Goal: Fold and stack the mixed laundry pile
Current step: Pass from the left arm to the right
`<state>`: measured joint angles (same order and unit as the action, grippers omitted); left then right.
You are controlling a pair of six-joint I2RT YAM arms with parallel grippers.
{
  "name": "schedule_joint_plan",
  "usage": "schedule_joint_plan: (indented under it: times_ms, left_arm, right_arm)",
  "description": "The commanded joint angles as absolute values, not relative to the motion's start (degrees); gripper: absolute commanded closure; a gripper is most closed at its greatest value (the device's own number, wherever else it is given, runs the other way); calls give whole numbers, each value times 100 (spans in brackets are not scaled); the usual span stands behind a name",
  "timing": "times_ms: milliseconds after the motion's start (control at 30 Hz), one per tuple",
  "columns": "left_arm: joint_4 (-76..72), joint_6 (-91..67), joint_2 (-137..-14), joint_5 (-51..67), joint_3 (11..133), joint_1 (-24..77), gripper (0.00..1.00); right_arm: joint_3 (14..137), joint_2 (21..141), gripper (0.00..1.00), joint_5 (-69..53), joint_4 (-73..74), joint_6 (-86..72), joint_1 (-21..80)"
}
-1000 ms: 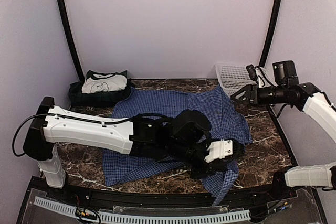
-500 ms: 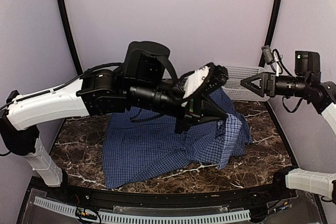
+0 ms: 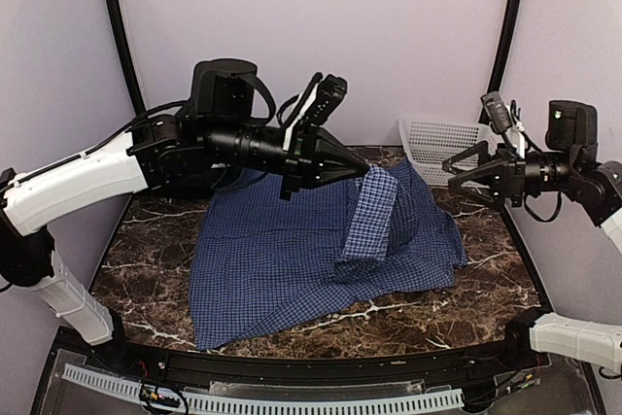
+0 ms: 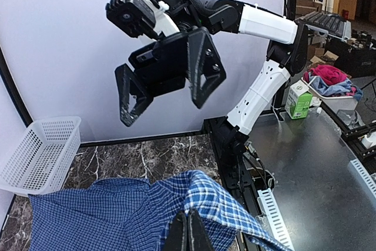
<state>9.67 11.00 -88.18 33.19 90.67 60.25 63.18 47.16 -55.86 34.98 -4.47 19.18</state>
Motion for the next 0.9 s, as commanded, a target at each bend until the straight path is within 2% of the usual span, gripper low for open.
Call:
schedule_joint_plan:
  times_ms: [0, 367, 467, 500, 533, 567, 633, 667, 700, 733, 767, 800, 867]
  left_arm:
    - [536, 722, -8633, 4016, 9091, 5784, 100]
    - [357, 383, -8940, 4594, 9379, 5667, 100]
    - [407, 330, -8996, 4661, 9442, 5663, 100]
    - [414, 293, -9021, 4669, 9464, 5654, 100]
    - [418, 261, -9032, 4652, 9474, 5644, 100]
    - [390, 149, -9034, 4615, 9477, 5603, 100]
    - [304, -46, -9025, 4473, 9445, 5539, 99]
    - [279, -133, -9004, 4346, 9395, 5525, 89]
    - [279, -266, -8937, 3987, 9364, 5514, 83]
    - [293, -313, -8894, 3808, 9289, 5508, 72]
    - [357, -399, -8749, 3341, 9224, 5486, 65]
    - [407, -450, -8542, 2971, 9062, 5481, 50]
    - [781, -696, -8177, 1738, 8740, 5423, 35]
  right_arm:
    - [6334, 4927, 14, -5547, 3263, -148, 2451]
    - [6992, 6004, 15, -4058, 3335, 480, 4079]
    - [7103, 6115, 20, -3855, 3255, 526, 4235]
    - [7150, 6149, 26, -3816, 3257, 560, 4289]
    - [7199, 6194, 36, -3774, 3275, 584, 4331]
    - [7247, 6226, 50, -3743, 3297, 595, 4355]
    - [7304, 6259, 84, -3741, 3298, 606, 4376]
    - [7344, 6254, 100, -3710, 3280, 554, 4377]
    - [7370, 6240, 100, -3634, 3268, 495, 4377]
    - [7401, 6197, 100, -3567, 3237, 457, 4377]
    - [7419, 6126, 100, -3518, 3194, 409, 4377]
    - [7425, 6039, 100, -3417, 3145, 346, 4377]
    - [7482, 5894, 100, -3144, 3157, 245, 4377]
